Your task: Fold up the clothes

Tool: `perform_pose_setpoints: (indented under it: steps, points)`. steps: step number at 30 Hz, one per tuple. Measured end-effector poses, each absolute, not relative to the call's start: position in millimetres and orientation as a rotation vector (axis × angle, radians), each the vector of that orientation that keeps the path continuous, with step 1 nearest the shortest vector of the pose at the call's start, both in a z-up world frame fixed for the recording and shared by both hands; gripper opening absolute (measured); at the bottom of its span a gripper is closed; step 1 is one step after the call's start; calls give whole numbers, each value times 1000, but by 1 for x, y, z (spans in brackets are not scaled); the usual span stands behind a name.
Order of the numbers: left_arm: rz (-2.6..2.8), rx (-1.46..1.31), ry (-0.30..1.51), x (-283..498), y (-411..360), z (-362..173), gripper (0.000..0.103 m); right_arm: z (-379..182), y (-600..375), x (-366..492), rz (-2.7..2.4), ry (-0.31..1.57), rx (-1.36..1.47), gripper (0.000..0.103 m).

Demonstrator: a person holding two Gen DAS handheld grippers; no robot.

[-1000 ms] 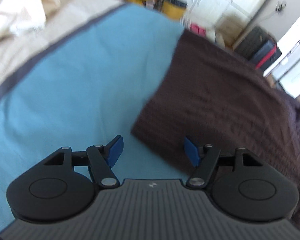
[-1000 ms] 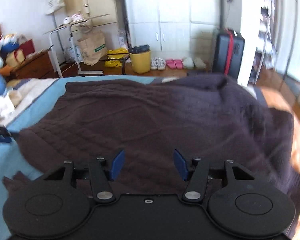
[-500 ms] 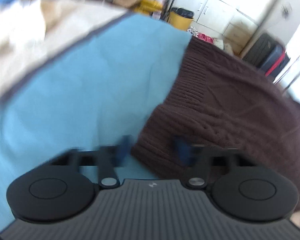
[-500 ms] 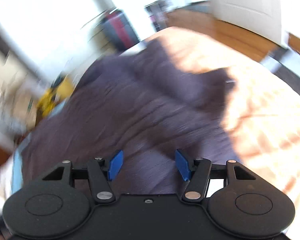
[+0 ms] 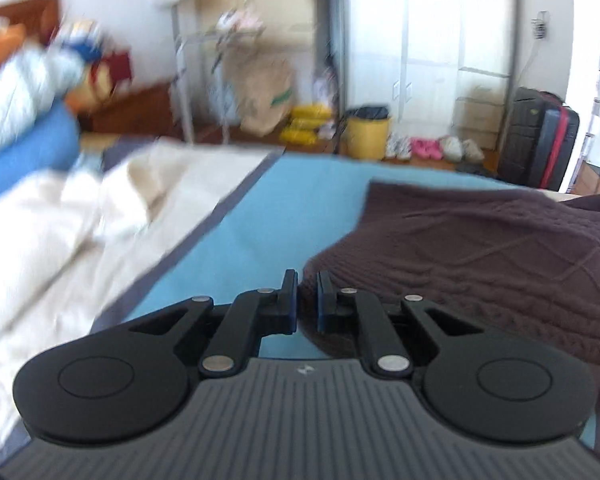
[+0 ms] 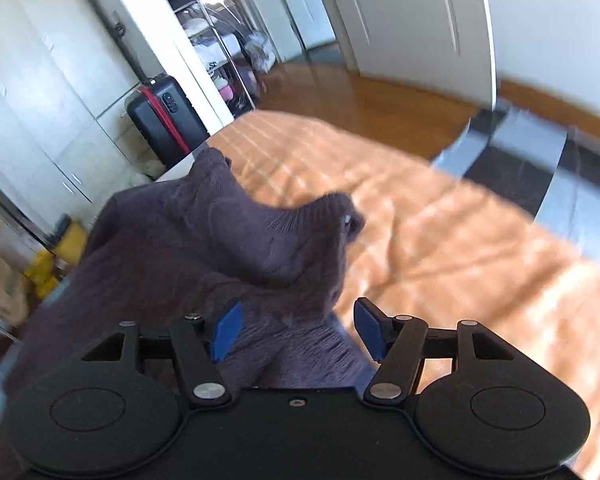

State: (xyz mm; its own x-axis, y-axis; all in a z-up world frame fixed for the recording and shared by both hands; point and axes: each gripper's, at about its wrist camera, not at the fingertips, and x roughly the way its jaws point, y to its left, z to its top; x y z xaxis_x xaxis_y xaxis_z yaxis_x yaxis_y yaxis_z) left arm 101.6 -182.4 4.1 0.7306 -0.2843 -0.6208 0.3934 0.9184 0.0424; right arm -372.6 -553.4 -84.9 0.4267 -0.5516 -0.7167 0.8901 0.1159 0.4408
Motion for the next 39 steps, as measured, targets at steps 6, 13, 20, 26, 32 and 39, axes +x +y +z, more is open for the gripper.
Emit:
perform_pose_setpoints:
  steps: [6,13,20,26,32,39]
  points:
    - [-325,244,942,139,-182,-55,6,-103,-569,-378,-1147,484,984,67]
    - [-425,-158,1048,158,-152,-49,11,-108,-588,-387,-1095,353,1093,67]
    - [-495,-134,989,147,-167,-50,33,-143,-623,-375,-1025,317,1147,69]
    - [-460,-49,934,139,-177,-49,36,-107,-600,-350,-1167,373,679,9]
    - [-409,192,918,120,-191,-52,34,-114,-610,-358,-1333,461,693,9]
    - [-569,62,834,86,-170,5,39,-93,-591,-392,-1344,436,918,57]
